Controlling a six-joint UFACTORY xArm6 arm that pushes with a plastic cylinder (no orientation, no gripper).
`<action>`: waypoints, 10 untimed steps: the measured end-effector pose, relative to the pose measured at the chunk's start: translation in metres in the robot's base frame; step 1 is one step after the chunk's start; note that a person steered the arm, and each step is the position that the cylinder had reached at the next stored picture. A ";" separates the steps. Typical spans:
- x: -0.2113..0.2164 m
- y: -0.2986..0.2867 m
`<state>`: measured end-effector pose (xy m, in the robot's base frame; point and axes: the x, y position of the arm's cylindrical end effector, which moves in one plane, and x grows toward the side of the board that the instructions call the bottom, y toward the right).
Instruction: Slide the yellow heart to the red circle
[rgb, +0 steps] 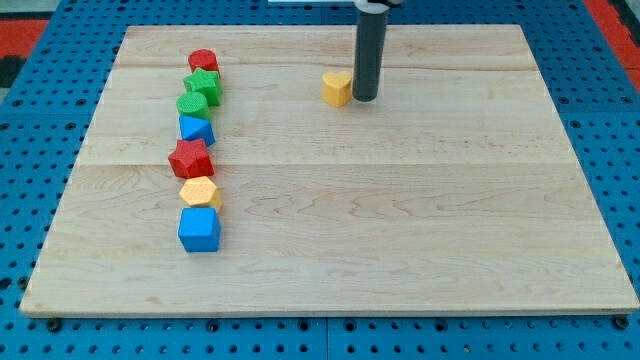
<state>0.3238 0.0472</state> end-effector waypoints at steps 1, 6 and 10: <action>-0.022 -0.031; -0.057 -0.106; -0.071 -0.129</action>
